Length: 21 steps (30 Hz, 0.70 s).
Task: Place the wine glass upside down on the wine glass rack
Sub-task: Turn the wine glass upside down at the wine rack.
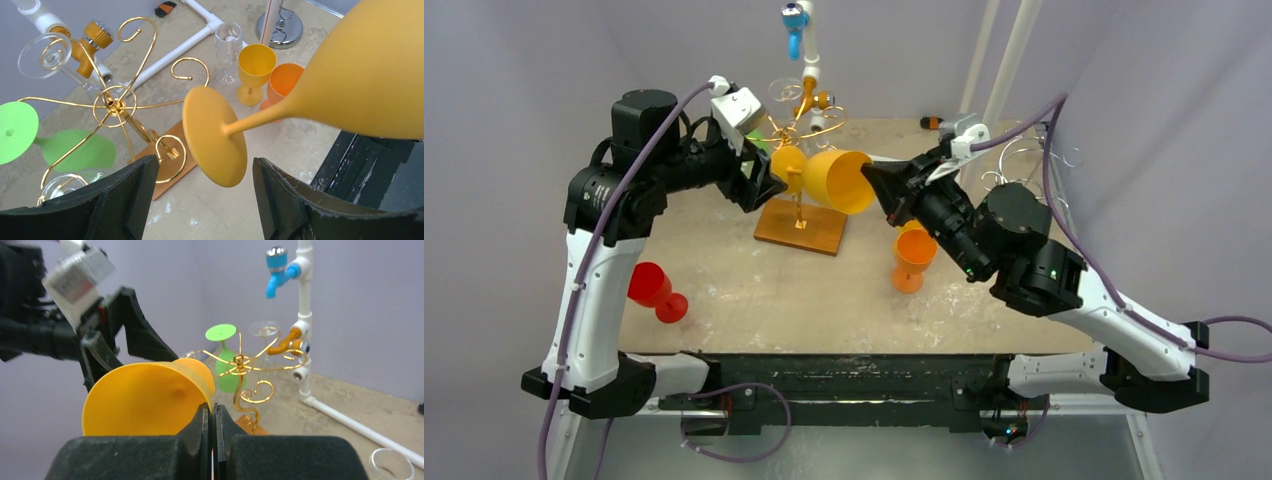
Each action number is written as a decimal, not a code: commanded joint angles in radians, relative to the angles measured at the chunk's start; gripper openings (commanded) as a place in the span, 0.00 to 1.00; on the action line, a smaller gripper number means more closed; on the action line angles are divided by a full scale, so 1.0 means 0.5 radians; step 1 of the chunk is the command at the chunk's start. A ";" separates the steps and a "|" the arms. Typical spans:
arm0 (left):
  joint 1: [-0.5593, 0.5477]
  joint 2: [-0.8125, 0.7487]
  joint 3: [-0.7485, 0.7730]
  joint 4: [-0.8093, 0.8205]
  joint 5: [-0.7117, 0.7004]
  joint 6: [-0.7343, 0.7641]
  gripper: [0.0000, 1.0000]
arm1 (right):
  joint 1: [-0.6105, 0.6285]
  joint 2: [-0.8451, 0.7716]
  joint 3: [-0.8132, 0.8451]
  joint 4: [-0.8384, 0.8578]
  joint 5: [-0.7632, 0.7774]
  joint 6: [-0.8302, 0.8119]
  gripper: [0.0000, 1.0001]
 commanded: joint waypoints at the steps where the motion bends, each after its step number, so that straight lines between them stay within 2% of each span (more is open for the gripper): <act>1: 0.002 -0.071 -0.130 0.101 0.032 -0.139 0.72 | 0.001 -0.060 0.052 0.310 0.004 -0.102 0.00; 12: 0.002 -0.072 -0.252 0.437 -0.169 -0.249 0.59 | 0.000 -0.053 -0.001 0.398 -0.131 -0.041 0.00; 18: 0.002 -0.100 -0.302 0.577 -0.181 -0.331 0.51 | 0.002 -0.087 -0.094 0.450 -0.160 0.004 0.00; 21: 0.002 -0.134 -0.322 0.629 -0.110 -0.344 0.51 | 0.001 -0.096 -0.146 0.459 -0.157 0.030 0.00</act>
